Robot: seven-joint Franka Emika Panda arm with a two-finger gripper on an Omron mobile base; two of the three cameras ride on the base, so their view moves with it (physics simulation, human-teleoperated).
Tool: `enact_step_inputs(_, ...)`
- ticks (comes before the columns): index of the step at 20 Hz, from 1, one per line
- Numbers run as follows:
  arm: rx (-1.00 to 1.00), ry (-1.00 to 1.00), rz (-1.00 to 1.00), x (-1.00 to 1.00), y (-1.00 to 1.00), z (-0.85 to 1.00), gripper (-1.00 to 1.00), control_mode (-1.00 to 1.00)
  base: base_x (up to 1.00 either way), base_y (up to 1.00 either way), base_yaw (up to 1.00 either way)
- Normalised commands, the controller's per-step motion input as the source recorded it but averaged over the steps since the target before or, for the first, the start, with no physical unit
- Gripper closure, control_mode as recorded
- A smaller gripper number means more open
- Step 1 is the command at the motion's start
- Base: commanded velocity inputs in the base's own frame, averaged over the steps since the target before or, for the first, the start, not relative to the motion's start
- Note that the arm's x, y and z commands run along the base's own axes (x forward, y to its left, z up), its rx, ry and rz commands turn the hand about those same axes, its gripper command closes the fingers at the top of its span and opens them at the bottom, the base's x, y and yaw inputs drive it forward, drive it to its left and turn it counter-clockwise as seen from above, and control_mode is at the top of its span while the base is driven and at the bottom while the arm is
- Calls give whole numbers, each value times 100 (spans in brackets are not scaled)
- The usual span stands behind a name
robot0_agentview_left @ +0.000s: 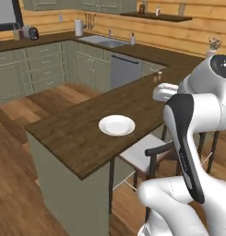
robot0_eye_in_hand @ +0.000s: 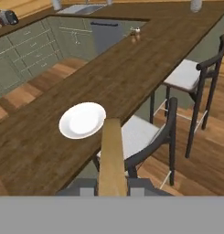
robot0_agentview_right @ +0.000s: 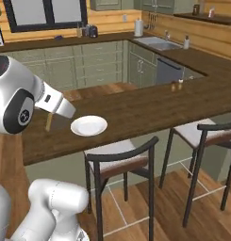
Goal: Start the toaster. Once the lever pops up, take the bread to the plate on the dining counter.
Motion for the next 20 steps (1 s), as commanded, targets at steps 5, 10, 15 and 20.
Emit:
enact_step_inputs(5, 0, 0, 0, 0, 0, 0, 100, 100, 9, -52, 65)
enact_step_inputs(10, 0, 0, 0, 0, 0, 0, 100, 100, 2, -71, 58)
enact_step_inputs(15, 0, 0, 0, 0, 0, 0, 100, 100, 11, -89, 38)
enact_step_inputs(20, 0, 0, 0, 0, 0, 0, 100, 100, 30, -91, 32)
